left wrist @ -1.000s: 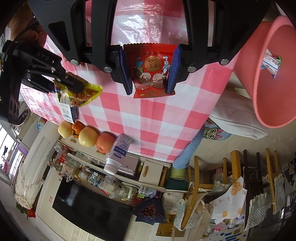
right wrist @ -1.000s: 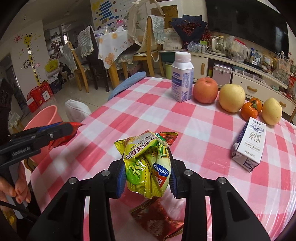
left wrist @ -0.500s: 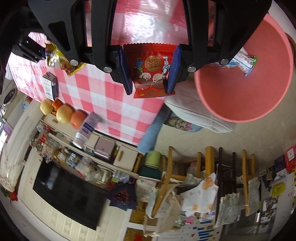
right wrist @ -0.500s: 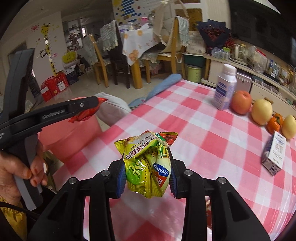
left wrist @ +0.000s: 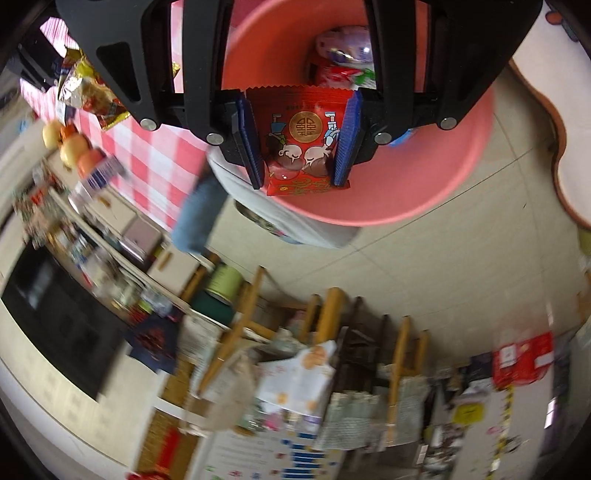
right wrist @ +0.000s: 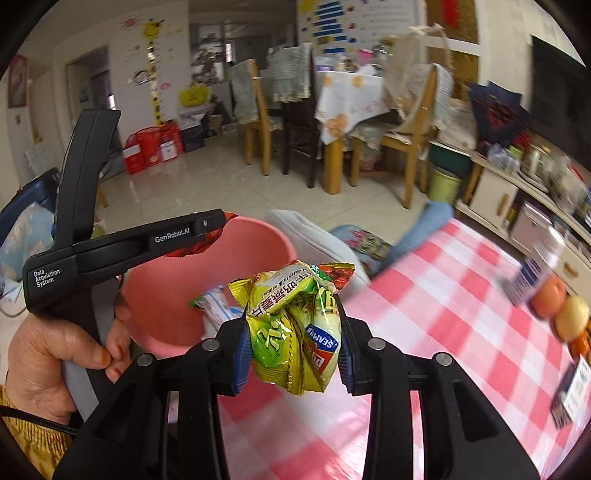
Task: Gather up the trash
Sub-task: 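Carry both packets over the pink bucket and open both tools, then return both open tools to the table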
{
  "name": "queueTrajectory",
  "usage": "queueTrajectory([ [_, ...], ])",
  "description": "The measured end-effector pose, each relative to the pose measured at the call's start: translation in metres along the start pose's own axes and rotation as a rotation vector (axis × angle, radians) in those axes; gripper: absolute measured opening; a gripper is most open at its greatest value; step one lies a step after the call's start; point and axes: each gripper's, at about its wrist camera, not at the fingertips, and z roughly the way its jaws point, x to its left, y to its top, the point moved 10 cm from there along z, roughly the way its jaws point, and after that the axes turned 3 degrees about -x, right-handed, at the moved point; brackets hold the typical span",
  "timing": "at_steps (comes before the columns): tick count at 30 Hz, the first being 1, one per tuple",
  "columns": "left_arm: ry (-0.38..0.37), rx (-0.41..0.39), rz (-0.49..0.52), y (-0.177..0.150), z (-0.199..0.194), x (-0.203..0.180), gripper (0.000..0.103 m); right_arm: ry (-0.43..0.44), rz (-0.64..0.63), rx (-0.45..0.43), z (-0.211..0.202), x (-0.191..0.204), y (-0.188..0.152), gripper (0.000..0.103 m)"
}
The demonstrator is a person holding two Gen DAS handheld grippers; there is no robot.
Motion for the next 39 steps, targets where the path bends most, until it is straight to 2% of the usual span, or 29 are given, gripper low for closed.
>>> queueTrajectory([
  [3,0.024,-0.007,-0.064,0.007,0.001,0.026,0.040,0.019,-0.035,0.010,0.016,0.022,0.009,0.039],
  [8,0.047,0.000,-0.096,0.010,0.006,0.045,0.041,0.040,-0.080,0.050,0.044,0.048,0.009,0.041],
  [10,0.058,0.000,-0.102,0.011,0.007,0.049,0.047,0.036,-0.077,0.064,0.053,0.050,0.005,0.048],
  [12,0.085,-0.005,-0.108,0.011,0.007,0.053,0.075,0.028,-0.058,0.054,0.053,0.049,0.003,0.066],
  [14,0.098,-0.010,-0.107,0.011,0.007,0.054,0.081,-0.001,-0.041,0.032,0.047,0.042,0.003,0.079],
  [16,0.100,-0.014,-0.106,0.012,0.007,0.053,0.085,-0.034,-0.031,0.008,0.036,0.033,0.002,0.081],
  [18,0.103,-0.017,-0.101,0.012,0.008,0.052,0.087,-0.076,-0.028,-0.009,0.027,0.024,0.000,0.088],
  [25,0.075,-0.046,-0.031,0.010,0.006,0.031,0.090,-0.166,-0.021,-0.033,0.000,-0.004,-0.016,0.090],
  [31,-0.005,-0.112,0.039,0.014,-0.002,0.000,0.091,-0.201,0.002,-0.013,-0.013,-0.022,-0.037,0.090],
  [39,-0.071,-0.133,0.136,0.009,-0.006,-0.037,0.091,-0.247,0.021,-0.020,-0.036,-0.040,-0.053,0.091],
])
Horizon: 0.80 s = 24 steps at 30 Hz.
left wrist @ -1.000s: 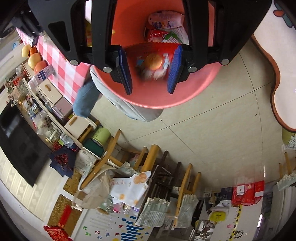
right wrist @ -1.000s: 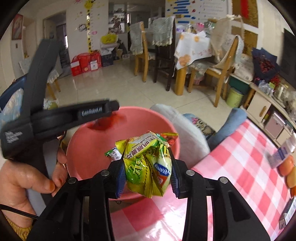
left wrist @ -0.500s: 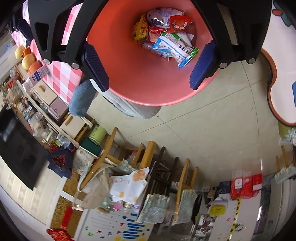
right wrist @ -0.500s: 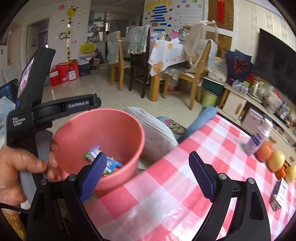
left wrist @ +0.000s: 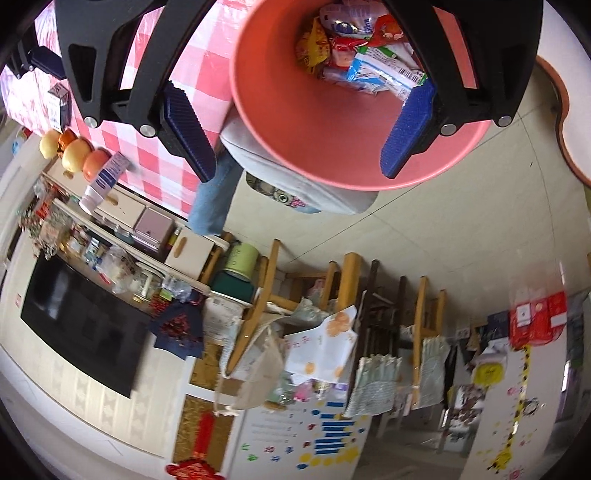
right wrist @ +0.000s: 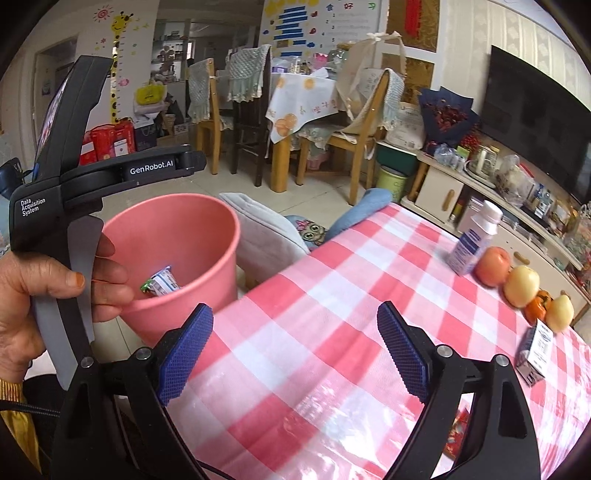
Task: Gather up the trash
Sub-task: 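Return both open tools to the table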
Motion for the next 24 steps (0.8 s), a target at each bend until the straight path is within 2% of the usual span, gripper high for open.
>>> queueTrajectory([
  [7,-0.002,0.008,0.060,-0.004,-0.004,-0.020,0.091,-0.036,0.005,-0.010,-0.015,-0.016,-0.009,0.093],
  [13,-0.087,0.075,0.068,-0.016,-0.003,-0.046,0.091,-0.040,0.015,-0.012,-0.025,-0.025,-0.018,0.093],
  [16,-0.126,0.081,0.077,-0.021,-0.006,-0.058,0.091,-0.047,0.020,-0.019,-0.030,-0.031,-0.022,0.093],
  [24,-0.141,0.088,0.155,-0.036,-0.007,-0.085,0.091,-0.060,0.063,-0.037,-0.042,-0.051,-0.028,0.093],
])
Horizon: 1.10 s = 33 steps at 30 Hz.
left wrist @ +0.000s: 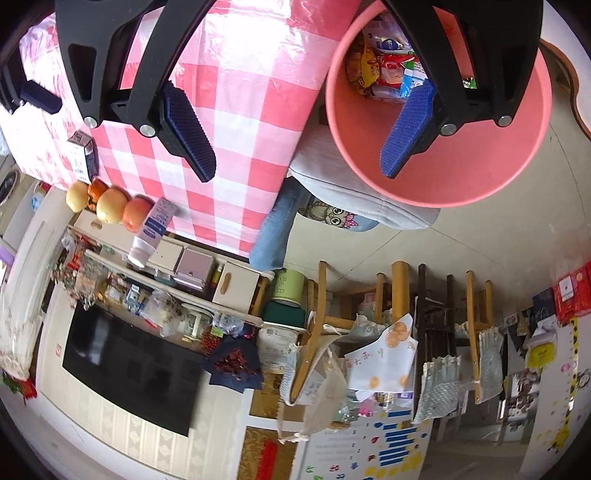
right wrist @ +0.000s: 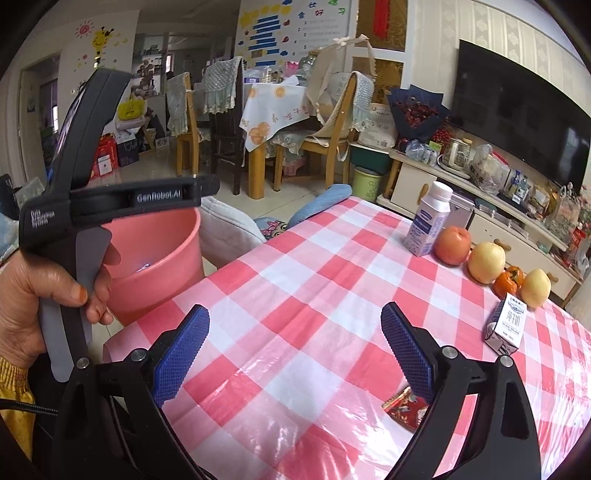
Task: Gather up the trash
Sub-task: 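Return both open tools to the table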
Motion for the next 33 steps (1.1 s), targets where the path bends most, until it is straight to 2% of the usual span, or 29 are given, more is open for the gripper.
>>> queueTrajectory([
  [10,-0.026,0.039,0.051,-0.011,0.005,-0.031,0.091,-0.019,0.032,-0.017,-0.011,-0.029,-0.006,0.093],
  [19,-0.108,0.084,0.083,-0.026,0.007,-0.072,0.091,-0.045,0.073,-0.041,-0.026,-0.062,-0.009,0.093],
  [26,-0.167,0.127,0.150,-0.044,0.009,-0.111,0.091,-0.069,0.103,-0.056,-0.039,-0.089,-0.013,0.093],
  [33,-0.232,0.181,0.199,-0.063,0.010,-0.146,0.091,-0.121,0.138,-0.086,-0.056,-0.130,-0.017,0.093],
])
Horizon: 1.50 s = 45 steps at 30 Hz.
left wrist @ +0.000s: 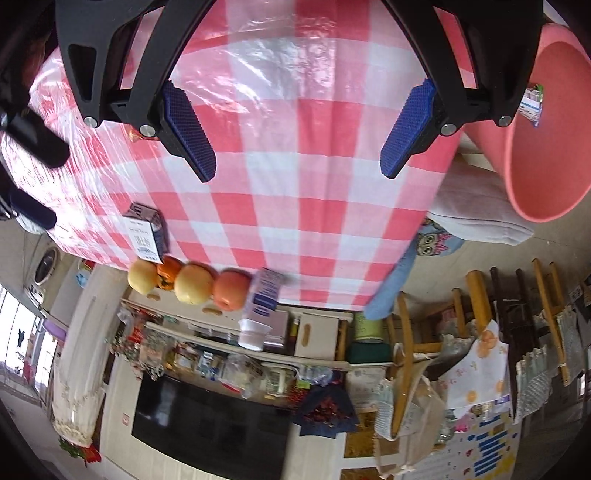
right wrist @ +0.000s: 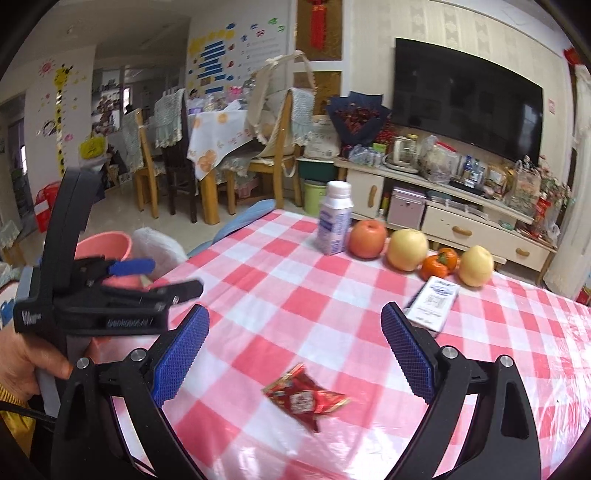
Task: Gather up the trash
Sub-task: 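Return both open tools to the table, then grasp the red-gold candy packet with the left tool while the right tool grasps the white milk carton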
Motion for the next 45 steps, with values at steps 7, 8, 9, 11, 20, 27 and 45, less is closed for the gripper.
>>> queueTrajectory([
  [7,-0.084,0.067,0.096,-0.017,0.012,-0.044,0.091,-0.039,0.089,-0.034,-0.014,-0.058,0.002,0.093],
  [8,-0.101,0.078,0.118,-0.020,0.014,-0.052,0.091,-0.047,0.101,-0.040,-0.016,-0.065,0.003,0.093],
  [9,-0.112,0.086,0.134,-0.023,0.015,-0.058,0.091,-0.055,0.117,-0.048,-0.018,-0.075,0.003,0.093],
  [11,-0.138,0.106,0.179,-0.030,0.019,-0.075,0.091,-0.063,0.145,-0.058,-0.022,-0.091,0.003,0.093],
  [20,-0.242,0.214,0.299,-0.064,0.041,-0.135,0.091,-0.123,0.274,-0.028,-0.017,-0.154,-0.013,0.093],
  [27,-0.238,0.275,0.341,-0.075,0.066,-0.149,0.091,-0.122,0.329,0.106,0.020,-0.170,-0.036,0.093],
  [45,-0.218,0.295,0.232,-0.063,0.088,-0.135,0.060,-0.128,0.408,0.254,0.115,-0.187,-0.061,0.093],
])
